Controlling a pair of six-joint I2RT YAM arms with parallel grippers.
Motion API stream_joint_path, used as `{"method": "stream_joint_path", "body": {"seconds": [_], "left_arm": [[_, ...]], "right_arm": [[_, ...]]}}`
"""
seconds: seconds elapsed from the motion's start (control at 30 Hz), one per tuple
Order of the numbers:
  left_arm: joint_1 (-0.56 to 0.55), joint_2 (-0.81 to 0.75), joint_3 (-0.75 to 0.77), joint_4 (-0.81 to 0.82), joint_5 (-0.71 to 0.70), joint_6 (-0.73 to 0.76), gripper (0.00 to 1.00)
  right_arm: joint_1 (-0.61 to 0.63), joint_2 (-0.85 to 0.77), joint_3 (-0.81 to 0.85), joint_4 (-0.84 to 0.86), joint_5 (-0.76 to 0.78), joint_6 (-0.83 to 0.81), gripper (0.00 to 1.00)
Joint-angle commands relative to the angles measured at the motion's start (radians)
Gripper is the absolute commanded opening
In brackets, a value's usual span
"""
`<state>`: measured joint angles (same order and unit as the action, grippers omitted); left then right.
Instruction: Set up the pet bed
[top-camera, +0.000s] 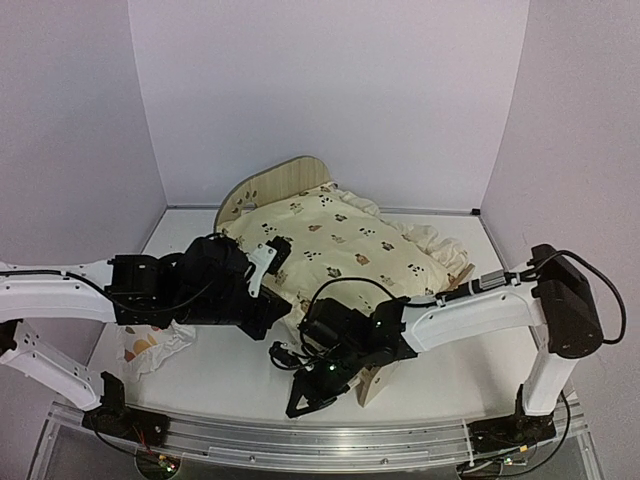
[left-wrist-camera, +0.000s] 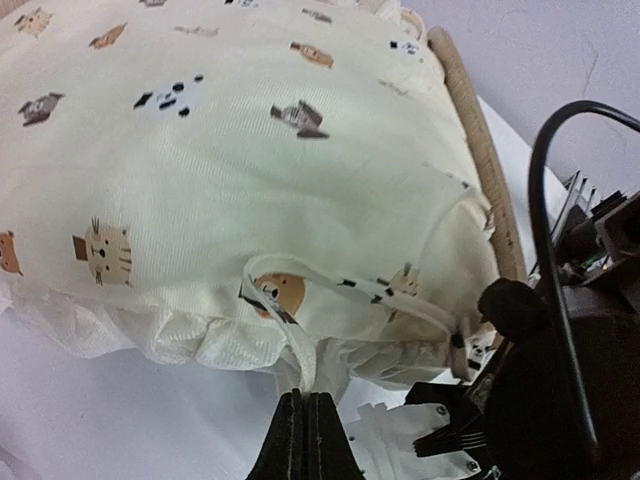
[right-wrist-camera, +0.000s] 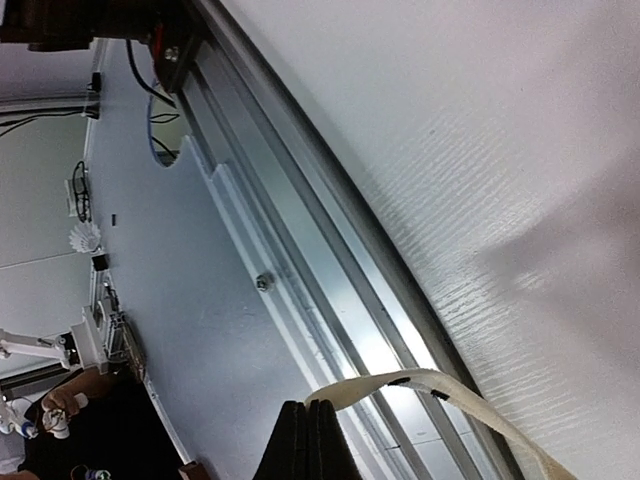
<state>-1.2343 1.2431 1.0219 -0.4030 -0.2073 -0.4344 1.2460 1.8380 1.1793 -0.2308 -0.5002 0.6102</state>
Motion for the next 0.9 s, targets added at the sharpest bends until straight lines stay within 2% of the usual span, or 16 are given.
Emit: {"method": "stream_joint_path", "body": {"seconds": [0.0,0.23,0.57,0.67,0.8,0.87], "left_arm": [[-0.004,0.038,-0.04,0.026,-0.026,-0.022,0.0],[-0.003,0.152,-0.016,0.106,0.015,-0.002,0.0],[0.022,0.386,0.162,0.197,0.027,0.074,0.0],[0.037,0.448,0.229,0.205,0.037,0.092,0.0],[0.041,0.491,0.266,0.194,0.063,0.095,0.0],[0.04,0.491,0.252,0.199,0.091,0.081,0.0]], "right_arm": [[0.009,0.008,-0.059,0.021,0.167,-0.021,0.0],[-0.05,-0.085,-0.154,-0.115,0.456,-0.148,0.0],[-0.289,-0.204,-0.206,-0.178,0.524,-0.278,0.0],[-0.309,-0.21,-0.166,-0.227,0.488,-0.299,0.0],[-0.304,-0.211,-0.196,-0.233,0.297,-0.273,0.0],[-0.273,-0.206,-0.23,-0.218,0.264,-0.257,0.0]]}}
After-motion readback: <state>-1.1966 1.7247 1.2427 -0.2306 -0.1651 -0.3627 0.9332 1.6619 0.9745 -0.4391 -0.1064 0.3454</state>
